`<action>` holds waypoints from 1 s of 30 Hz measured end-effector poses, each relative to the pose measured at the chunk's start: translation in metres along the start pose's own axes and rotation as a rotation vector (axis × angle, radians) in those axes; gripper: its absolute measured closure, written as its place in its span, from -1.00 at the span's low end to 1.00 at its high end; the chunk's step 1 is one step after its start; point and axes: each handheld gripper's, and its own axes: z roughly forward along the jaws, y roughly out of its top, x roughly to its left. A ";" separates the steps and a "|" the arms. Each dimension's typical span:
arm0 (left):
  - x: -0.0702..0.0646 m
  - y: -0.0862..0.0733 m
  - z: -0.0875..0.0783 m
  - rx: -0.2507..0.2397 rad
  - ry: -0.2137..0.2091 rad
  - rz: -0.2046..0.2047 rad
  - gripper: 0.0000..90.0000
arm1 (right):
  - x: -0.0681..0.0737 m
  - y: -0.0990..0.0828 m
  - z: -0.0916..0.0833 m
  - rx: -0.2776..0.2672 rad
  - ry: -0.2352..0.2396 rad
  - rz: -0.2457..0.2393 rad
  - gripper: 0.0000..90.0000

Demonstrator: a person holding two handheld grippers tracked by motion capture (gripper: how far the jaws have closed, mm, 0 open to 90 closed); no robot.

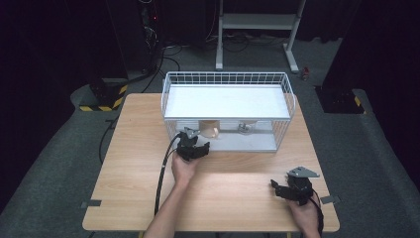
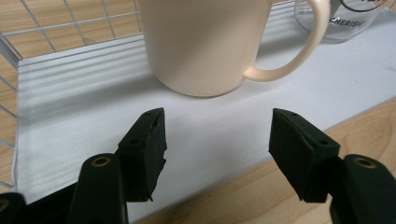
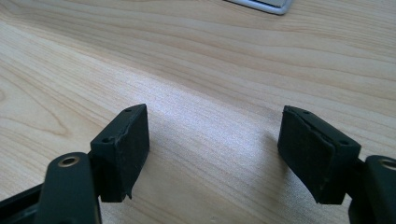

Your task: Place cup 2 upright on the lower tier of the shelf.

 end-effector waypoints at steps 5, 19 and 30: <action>-0.003 0.001 -0.005 -0.006 -0.011 0.022 -0.21 | 0.000 0.000 0.000 0.000 0.000 0.000 -0.44; -0.003 -0.002 -0.013 -0.013 -0.036 0.013 -0.31 | 0.000 0.000 0.000 0.000 0.000 0.000 -0.44; -0.001 -0.006 -0.023 -0.028 -0.035 0.003 -0.38 | 0.000 0.000 0.000 0.000 0.000 0.000 -0.44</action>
